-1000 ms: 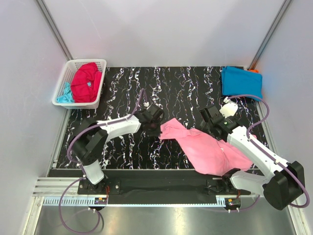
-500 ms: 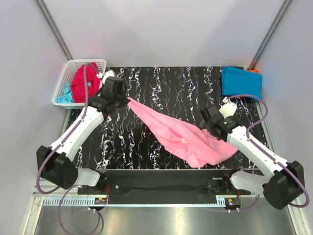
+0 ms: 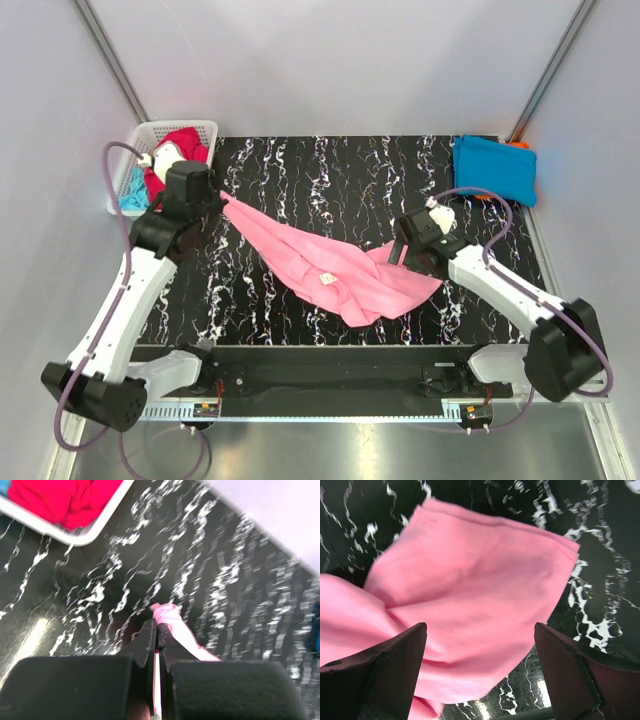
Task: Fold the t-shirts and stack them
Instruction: Flatten the tshirt out
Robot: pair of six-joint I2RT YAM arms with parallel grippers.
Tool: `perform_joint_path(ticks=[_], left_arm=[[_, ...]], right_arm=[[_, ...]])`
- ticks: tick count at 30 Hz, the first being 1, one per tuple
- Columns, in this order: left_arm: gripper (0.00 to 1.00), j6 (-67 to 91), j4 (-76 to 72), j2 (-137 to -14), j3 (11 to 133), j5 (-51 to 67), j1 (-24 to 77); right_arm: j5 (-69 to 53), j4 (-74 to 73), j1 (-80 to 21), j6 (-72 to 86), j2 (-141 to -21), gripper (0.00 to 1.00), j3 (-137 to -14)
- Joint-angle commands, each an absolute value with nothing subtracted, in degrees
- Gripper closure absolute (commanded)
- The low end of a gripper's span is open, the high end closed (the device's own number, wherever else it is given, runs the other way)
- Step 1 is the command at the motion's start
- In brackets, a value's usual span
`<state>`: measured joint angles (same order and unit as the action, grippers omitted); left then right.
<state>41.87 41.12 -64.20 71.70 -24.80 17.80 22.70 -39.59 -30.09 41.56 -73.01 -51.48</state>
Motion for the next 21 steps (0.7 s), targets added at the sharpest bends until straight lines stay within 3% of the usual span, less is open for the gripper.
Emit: perform_joint_path(ticks=[1, 4, 9, 13, 21], left_arm=[[1.00, 42.2, 40.5, -60.7, 76.5, -20.6, 17.6], [1.00, 44.2, 43.0, -58.7, 75.1, -11.2, 17.7], [1.00, 49.9, 44.5, -53.4, 59.9, -0.4, 19.0], [1.00, 52.6, 50.3, -47.3, 51.2, -4.3, 24.1], [1.00, 60.5, 72.3, -32.8, 55.5, -21.1, 26.8]], right_arm=[[16.7, -36.0, -29.8, 37.4, -76.9, 0.05, -54.7], [16.3, -34.7, -29.9, 34.8, -80.6, 0.06, -58.3], [15.9, -33.8, -29.9, 30.6, -88.4, 0.08, -68.9], [14.9, -33.4, -29.8, 27.2, -95.2, 0.09, -76.9], [9.2, -33.4, -29.8, 24.3, -111.3, 0.17, -90.3]])
